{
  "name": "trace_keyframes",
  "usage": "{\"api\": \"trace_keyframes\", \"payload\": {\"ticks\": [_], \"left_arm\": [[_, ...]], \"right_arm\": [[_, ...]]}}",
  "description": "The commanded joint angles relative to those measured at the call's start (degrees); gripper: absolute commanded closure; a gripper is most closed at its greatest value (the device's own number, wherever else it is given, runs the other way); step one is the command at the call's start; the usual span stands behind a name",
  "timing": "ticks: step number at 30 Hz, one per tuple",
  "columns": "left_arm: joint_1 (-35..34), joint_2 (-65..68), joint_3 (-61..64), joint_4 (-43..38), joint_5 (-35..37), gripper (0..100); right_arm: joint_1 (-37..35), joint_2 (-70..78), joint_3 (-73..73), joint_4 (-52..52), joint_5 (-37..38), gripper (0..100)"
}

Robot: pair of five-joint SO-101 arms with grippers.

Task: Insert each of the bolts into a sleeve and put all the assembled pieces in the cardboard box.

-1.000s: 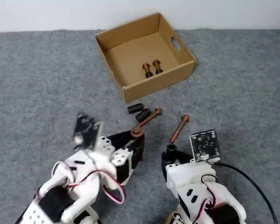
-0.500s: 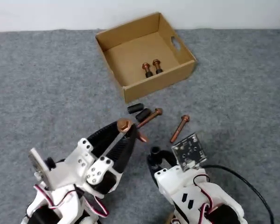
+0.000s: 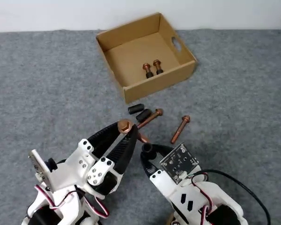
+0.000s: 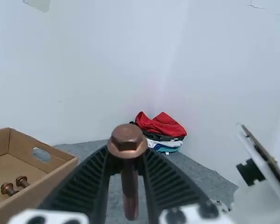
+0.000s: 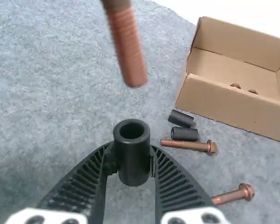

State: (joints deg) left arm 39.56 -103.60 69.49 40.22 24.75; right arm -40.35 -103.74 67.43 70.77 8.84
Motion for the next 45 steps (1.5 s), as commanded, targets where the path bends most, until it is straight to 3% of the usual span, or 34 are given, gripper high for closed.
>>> {"api": "trace_keyframes", "payload": {"ticks": [1,16,22,26,34,41,45], "left_arm": [[0.3,-0.4,-0.2,2.1,-0.4,99],[0.4,-0.4,6.9,3.3,-0.5,99],[8.7,-0.4,10.5,6.7,-3.9,99],[9.2,-0.4,11.6,12.7,-4.5,99],[9.1,-0.4,9.9,21.1,-5.8,80],[8.8,-0.3,4.5,21.3,-5.9,80],[4.8,-0.3,2.3,22.6,-6.1,80]], "right_arm": [[-0.2,0.1,-0.6,-3.7,2.5,99.0],[-0.2,0.3,-0.7,-7.3,4.7,99.0],[-0.2,0.3,-0.7,-7.3,4.7,99.0],[-0.2,0.2,-0.7,-7.3,4.7,99.0],[-0.1,0.2,-0.5,-7.3,4.7,99.0],[-0.1,0.2,-0.3,-6.8,4.7,99.0],[0.9,0.2,-0.3,-6.8,4.5,99.0]]}}
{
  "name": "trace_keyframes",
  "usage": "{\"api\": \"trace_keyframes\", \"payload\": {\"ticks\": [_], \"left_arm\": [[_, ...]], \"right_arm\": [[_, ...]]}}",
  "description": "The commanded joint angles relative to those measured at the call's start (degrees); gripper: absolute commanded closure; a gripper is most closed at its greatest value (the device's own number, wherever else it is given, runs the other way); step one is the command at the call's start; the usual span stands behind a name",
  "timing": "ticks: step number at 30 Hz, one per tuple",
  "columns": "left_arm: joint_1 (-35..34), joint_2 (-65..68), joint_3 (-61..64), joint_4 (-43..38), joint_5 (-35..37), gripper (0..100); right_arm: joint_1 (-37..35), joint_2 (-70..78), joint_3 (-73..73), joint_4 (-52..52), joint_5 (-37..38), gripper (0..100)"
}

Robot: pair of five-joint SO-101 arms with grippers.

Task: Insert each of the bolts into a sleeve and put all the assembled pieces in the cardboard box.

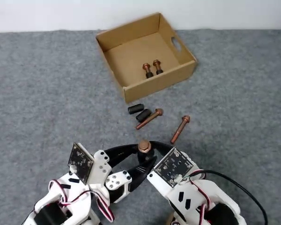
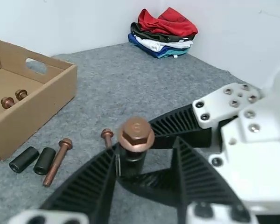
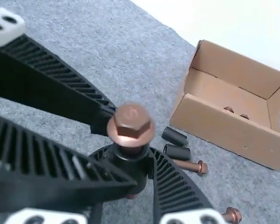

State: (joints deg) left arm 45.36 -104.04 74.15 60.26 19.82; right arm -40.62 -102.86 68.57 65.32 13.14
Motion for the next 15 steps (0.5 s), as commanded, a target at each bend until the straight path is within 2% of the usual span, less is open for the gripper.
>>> {"api": "trace_keyframes", "payload": {"ticks": [1,5,11,15], "left_arm": [[-1.7,0.2,-2.5,3.7,-1.1,80],[-2.0,0.2,-4.2,8.8,-1.1,80],[-2.9,0.2,-9.1,12.5,-0.9,80],[-11.8,0.2,-11.0,12.5,-1.1,82]], "right_arm": [[2.0,-0.6,-1.4,-1.4,0.1,99.0],[5.1,-0.7,-0.4,-1.6,0.1,99.0],[5.6,-0.7,1.1,-1.8,0.1,99.0],[5.6,-0.8,2.4,-1.3,0.0,99.0]]}}
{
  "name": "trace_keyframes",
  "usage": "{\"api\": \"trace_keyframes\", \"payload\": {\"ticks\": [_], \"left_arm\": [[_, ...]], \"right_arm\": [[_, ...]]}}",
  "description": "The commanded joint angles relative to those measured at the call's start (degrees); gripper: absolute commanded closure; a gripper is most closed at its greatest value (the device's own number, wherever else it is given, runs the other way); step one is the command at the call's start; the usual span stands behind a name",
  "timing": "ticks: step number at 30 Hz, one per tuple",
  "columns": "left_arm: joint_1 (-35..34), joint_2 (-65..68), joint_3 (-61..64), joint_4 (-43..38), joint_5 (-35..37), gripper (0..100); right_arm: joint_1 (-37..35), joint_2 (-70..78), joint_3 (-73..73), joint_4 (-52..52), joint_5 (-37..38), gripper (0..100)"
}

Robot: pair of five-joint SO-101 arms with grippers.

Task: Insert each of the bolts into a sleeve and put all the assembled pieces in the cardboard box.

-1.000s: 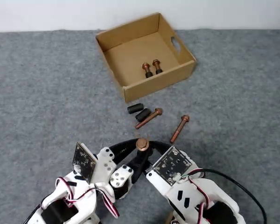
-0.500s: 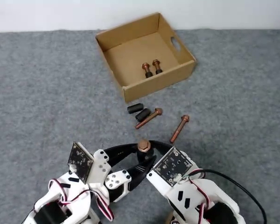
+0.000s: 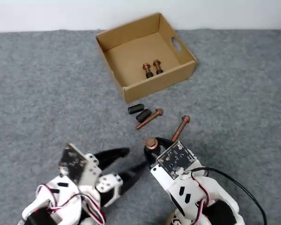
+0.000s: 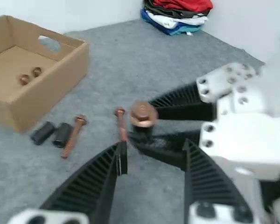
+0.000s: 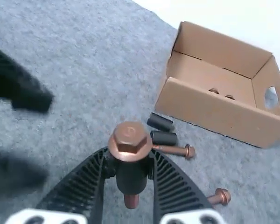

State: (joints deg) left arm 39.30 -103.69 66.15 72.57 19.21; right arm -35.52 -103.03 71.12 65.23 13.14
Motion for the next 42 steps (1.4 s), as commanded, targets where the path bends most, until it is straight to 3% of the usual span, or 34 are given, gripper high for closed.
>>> {"api": "trace_keyframes", "payload": {"ticks": [1,5,10,15,17,22,28,33,38,42], "left_arm": [[-8.7,-0.2,-3.0,0.1,-0.5,85],[-22.1,-0.4,-2.3,0.1,-0.6,100],[-36.5,-0.4,7.3,-1.7,-6.5,100],[-46.9,-0.4,24.7,-16.9,-15.7,100],[-48.8,-0.4,30.5,-23.7,-17.4,100],[-47.1,0.2,30.3,-24.0,-17.3,100],[-43.1,0.2,30.3,-14.0,-17.3,100],[-39.6,0.2,30.3,-12.8,-17.1,100],[-39.4,0.2,30.3,-10.6,-6.3,100],[-39.6,0.2,30.4,-10.7,-3.3,100]], "right_arm": [[0.6,-0.7,0.2,-1.2,0.0,99.0],[0.7,-0.7,0.8,-1.1,0.0,99.0],[9.3,-0.6,0.8,-0.9,-4.5,99.0],[22.6,-0.3,0.8,2.7,-14.9,99.0],[26.7,-0.3,0.8,3.9,-15.3,99.0],[32.4,-0.3,2.8,2.6,-15.3,99.0],[39.3,-0.4,2.8,2.5,-15.3,99.0],[44.0,-0.3,2.9,2.8,-15.5,99.0],[48.0,-0.1,1.8,2.9,-16.4,99.1],[44.4,2.7,-2.0,2.9,-18.1,99.1]]}}
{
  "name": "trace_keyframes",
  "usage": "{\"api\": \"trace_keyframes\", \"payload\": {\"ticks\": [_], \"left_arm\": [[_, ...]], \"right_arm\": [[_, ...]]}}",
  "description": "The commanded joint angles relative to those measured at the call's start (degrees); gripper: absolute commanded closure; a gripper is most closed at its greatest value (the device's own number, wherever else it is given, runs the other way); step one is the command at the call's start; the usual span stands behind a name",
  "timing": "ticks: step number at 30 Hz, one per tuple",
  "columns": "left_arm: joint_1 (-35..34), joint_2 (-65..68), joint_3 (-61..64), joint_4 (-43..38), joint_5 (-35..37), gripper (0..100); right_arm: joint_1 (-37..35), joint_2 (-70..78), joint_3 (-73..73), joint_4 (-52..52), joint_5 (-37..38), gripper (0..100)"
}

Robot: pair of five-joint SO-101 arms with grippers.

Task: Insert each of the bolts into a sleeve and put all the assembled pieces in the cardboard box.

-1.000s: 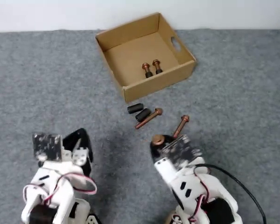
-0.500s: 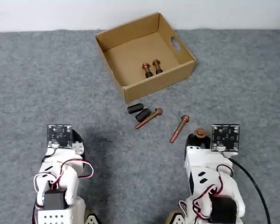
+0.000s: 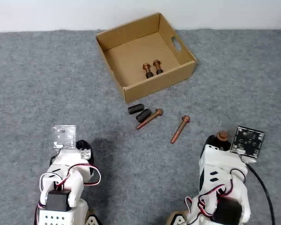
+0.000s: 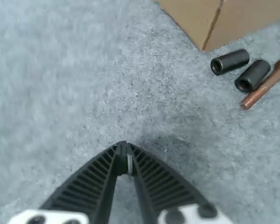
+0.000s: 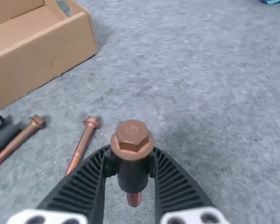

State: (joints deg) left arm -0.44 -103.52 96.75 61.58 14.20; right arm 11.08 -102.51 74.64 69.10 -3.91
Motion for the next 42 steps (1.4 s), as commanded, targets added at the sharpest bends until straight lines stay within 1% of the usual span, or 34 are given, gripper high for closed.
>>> {"api": "trace_keyframes", "payload": {"ticks": [1,5,8,14,16,20,28,33,42], "left_arm": [[0.1,0.0,-0.2,0.2,1.8,100],[-0.4,0.0,-0.2,-0.9,-1.8,100],[-1.4,0.1,-0.2,-1.0,-2.5,100],[-1.7,0.1,-0.2,-0.7,-2.3,100],[-1.8,0.1,-0.2,-0.6,-1.1,99],[-4.0,0.1,-0.2,0.1,2.4,99],[-6.2,0.0,-0.2,-0.1,2.4,99],[-7.6,0.0,-0.2,-0.2,2.4,99],[-7.7,0.0,-0.2,-0.3,2.5,99]], "right_arm": [[-3.2,4.3,-6.8,-1.0,-1.1,99.1],[-6.6,16.0,-13.1,-1.6,-1.3,99.1],[-8.7,24.7,-18.1,-4.8,-1.3,99.1],[-12.3,39.9,-26.1,-16.9,-1.1,99.1],[-14.1,44.8,-29.2,-20.2,-1.1,99.1],[-16.9,55.3,-36.7,-24.5,-1.2,99.1],[-18.2,74.3,-51.3,-34.0,-1.1,99.1],[-19.0,84.4,-59.3,-36.5,-0.9,99.1],[-25.5,100.0,-69.3,-45.8,11.0,99.0]]}}
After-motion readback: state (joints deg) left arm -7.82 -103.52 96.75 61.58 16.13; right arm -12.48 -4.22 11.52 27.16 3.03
